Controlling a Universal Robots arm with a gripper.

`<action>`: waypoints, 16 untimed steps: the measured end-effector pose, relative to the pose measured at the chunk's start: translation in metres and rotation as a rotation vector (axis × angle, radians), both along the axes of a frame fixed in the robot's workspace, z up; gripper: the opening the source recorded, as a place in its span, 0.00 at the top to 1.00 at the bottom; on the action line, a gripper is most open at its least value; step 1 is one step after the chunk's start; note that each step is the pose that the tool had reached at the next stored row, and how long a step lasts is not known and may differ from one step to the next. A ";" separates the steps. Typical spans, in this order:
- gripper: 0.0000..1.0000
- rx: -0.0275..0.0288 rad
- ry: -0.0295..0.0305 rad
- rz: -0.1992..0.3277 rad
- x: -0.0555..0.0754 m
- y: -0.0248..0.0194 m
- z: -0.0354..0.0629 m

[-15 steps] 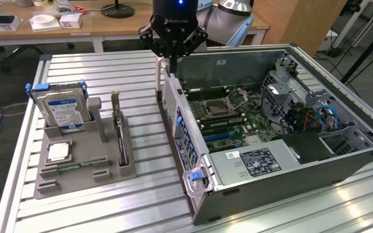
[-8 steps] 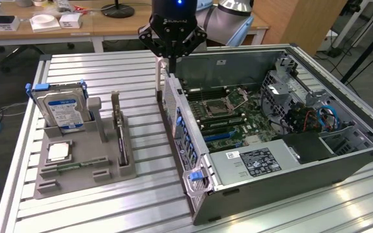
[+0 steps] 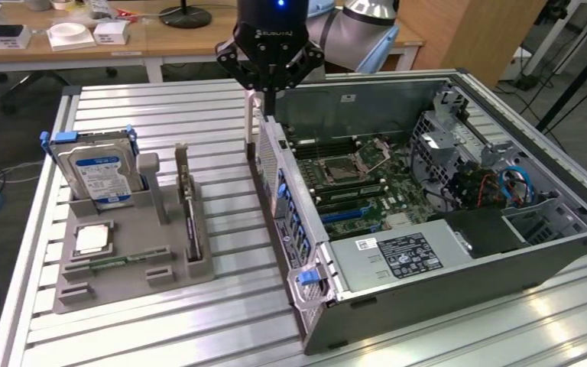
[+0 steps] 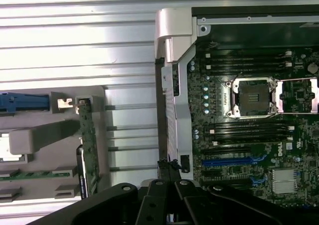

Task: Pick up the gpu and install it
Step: 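Reach for the gpu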

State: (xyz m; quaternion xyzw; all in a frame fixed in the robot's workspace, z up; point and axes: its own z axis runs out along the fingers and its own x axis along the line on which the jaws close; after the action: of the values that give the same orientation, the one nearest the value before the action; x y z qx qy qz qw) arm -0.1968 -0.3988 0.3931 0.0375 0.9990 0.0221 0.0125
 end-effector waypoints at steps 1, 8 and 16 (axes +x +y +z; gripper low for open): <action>0.89 0.0000 0.0001 0.000 0.000 0.0000 0.0000; 0.89 0.0000 0.0000 0.000 -0.002 0.0000 0.0000; 0.89 0.0000 0.0001 0.000 -0.005 0.0000 0.0000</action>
State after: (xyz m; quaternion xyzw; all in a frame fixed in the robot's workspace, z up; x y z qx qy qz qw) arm -0.2015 -0.3989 0.3932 0.0374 0.9990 0.0221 0.0125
